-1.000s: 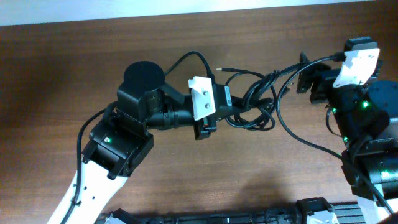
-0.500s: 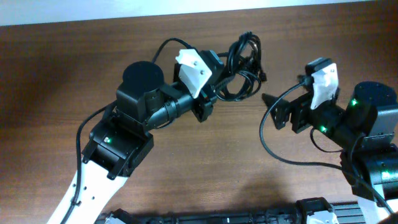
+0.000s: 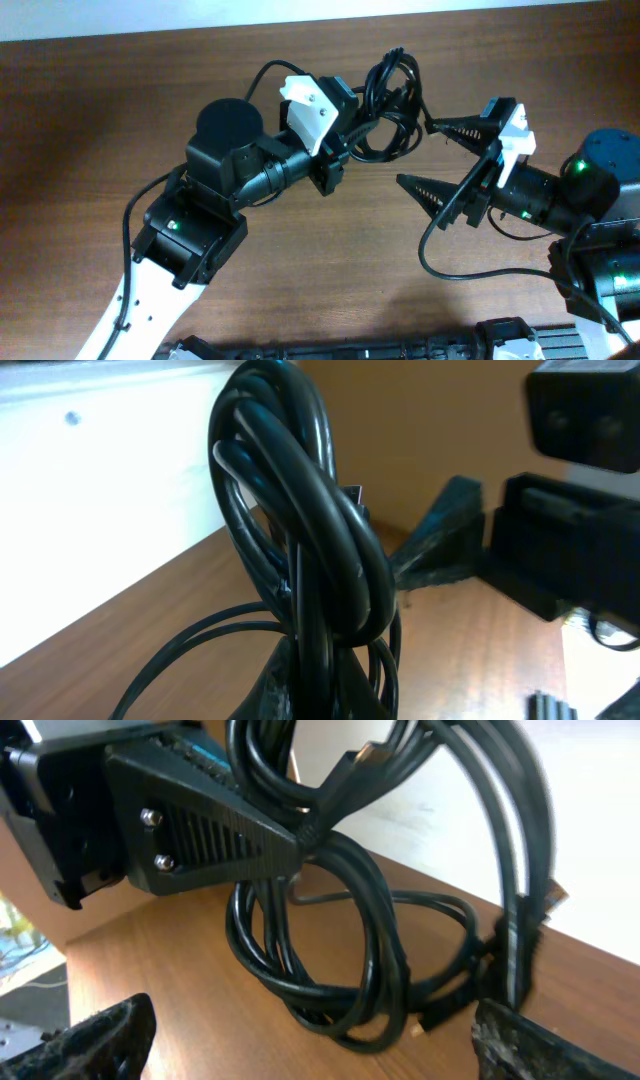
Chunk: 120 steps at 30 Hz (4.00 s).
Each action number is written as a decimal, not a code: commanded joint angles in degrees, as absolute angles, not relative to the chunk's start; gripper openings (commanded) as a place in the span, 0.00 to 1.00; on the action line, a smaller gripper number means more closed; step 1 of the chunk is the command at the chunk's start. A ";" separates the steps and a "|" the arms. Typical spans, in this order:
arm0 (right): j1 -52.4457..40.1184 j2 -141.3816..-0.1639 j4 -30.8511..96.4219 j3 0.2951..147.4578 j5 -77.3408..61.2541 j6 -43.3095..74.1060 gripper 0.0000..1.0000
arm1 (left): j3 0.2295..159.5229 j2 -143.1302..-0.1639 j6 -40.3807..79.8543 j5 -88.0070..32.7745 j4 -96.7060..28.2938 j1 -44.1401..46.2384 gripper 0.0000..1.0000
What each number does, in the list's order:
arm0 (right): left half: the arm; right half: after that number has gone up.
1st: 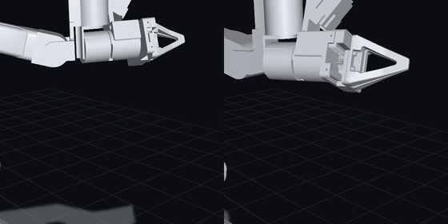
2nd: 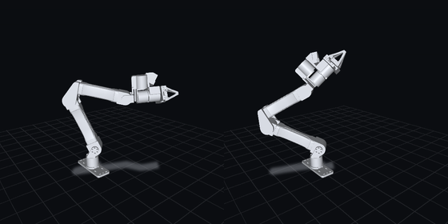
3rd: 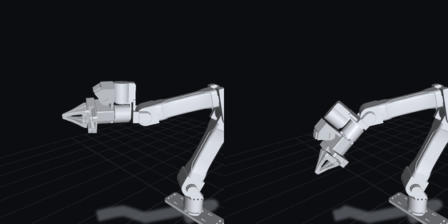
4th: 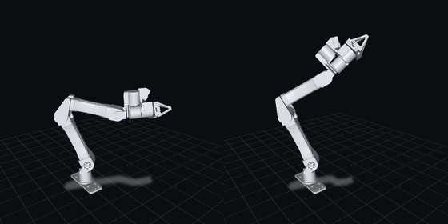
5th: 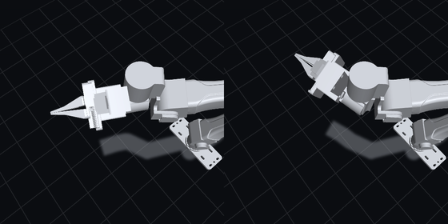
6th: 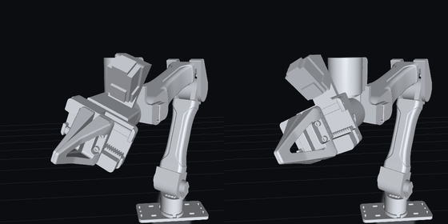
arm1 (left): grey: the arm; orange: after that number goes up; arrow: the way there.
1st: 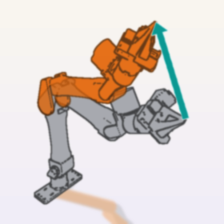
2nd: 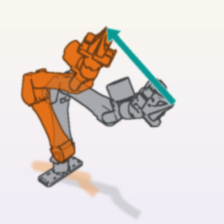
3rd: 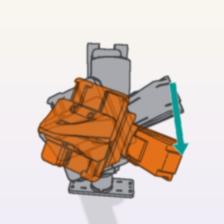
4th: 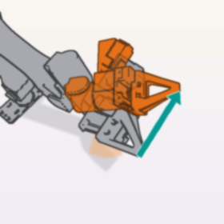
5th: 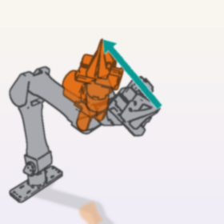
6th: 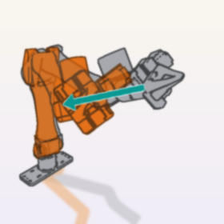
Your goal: Untangle cables
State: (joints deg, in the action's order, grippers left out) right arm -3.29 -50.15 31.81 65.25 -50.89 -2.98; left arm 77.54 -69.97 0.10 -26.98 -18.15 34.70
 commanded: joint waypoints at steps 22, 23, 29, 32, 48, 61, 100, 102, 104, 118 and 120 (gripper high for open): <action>-2.90 -52.56 29.54 65.91 -55.11 0.19 0.04 | 77.62 -68.66 -0.12 -35.75 -15.31 34.83 0.93; -2.90 -52.56 29.61 65.91 -52.69 3.20 0.04 | 77.62 -68.64 -3.22 -34.83 -16.21 34.81 0.99; -2.90 -52.58 30.15 65.91 -42.30 13.37 0.04 | 77.62 -67.35 -23.05 -34.70 -22.98 34.72 1.00; -2.92 -52.62 30.41 65.91 -41.76 14.98 0.04 | 77.62 -66.89 -34.35 -34.72 -27.24 34.72 1.00; -2.92 -52.60 24.62 65.91 -42.35 5.30 0.04 | 77.62 -68.18 20.34 -32.01 -20.03 34.72 0.94; -2.98 -52.53 12.60 65.91 -47.68 6.44 0.04 | 77.62 -68.38 40.73 -31.68 -17.08 34.79 0.63; -2.96 -52.82 18.61 65.91 -41.50 -14.81 0.04 | 77.62 -71.42 40.99 -54.37 -2.59 31.22 0.00; -2.96 -52.84 18.87 65.91 -41.47 -14.81 0.04 | 77.62 -71.37 43.64 -57.21 -0.89 29.28 0.00; -2.92 -52.88 19.29 65.91 -41.25 -14.81 0.04 | 77.62 -71.37 46.44 -61.04 2.26 27.35 0.00; -2.92 -52.88 20.14 65.91 -37.58 -14.81 0.04 | 77.62 -71.33 48.40 -77.97 8.78 17.93 0.00; -2.92 -52.88 20.34 65.91 -37.10 -14.79 0.04 | 77.62 -71.33 48.38 -80.14 10.35 16.14 0.00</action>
